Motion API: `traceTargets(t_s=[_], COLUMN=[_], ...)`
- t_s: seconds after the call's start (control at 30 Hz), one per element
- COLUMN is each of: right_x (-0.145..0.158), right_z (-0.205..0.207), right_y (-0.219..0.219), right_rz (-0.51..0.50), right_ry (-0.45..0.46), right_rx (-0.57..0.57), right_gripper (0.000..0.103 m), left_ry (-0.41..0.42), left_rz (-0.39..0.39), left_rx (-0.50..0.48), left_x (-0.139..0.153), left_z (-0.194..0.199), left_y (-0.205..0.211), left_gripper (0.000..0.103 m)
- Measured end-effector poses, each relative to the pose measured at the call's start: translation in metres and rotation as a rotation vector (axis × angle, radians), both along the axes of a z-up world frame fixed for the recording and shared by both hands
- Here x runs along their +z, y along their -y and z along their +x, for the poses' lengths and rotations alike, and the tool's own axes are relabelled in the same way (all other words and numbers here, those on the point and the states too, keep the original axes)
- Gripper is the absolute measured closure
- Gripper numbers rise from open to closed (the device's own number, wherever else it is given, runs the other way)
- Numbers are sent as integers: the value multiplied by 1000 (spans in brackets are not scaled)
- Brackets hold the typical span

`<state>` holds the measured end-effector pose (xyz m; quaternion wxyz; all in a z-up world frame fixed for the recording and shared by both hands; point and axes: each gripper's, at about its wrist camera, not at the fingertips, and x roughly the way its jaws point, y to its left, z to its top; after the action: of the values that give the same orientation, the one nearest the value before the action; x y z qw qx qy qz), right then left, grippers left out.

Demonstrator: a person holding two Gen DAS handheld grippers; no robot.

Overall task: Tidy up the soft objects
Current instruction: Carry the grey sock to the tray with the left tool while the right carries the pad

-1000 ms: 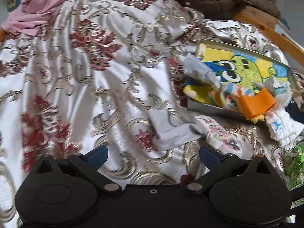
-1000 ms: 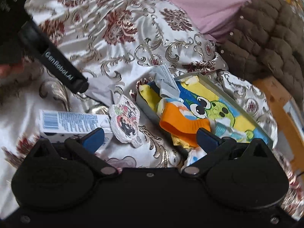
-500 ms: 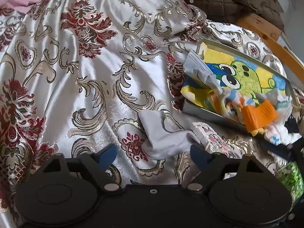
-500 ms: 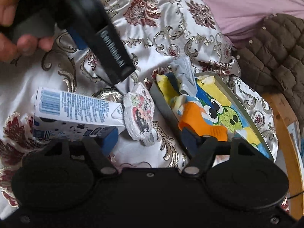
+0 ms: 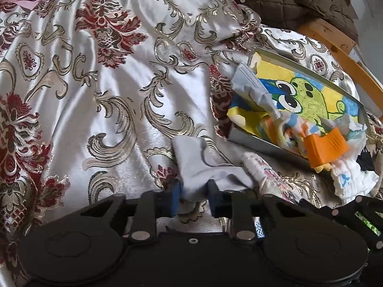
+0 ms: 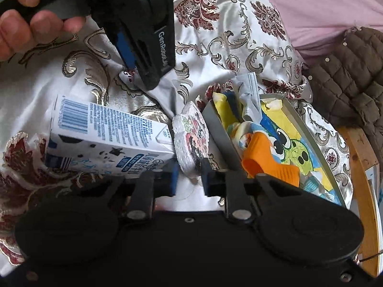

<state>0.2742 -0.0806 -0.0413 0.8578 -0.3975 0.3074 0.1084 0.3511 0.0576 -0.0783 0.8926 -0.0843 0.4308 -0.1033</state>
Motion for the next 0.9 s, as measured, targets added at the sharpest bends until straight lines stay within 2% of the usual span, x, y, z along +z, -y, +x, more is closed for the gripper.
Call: traceTargets(t_s=[0.17, 0.47, 0.73, 0.9], right_x=[18, 45, 72, 74], right_z=[-3, -8, -5, 16], right_y=[10, 30, 50, 89], right_rz=[41, 118, 177, 226], right_ry=[37, 131, 276, 303], right_rx=[-38, -66, -122, -228], right_gripper=[97, 97, 97, 97], left_ry=[34, 193, 358, 388], left_rz=[28, 60, 28, -46], left_rx=[-10, -9, 17, 15], left_x=[8, 47, 71, 67], left_z=[-5, -30, -42, -31], left_y=[10, 28, 42, 60], left_gripper=[90, 93, 93, 93])
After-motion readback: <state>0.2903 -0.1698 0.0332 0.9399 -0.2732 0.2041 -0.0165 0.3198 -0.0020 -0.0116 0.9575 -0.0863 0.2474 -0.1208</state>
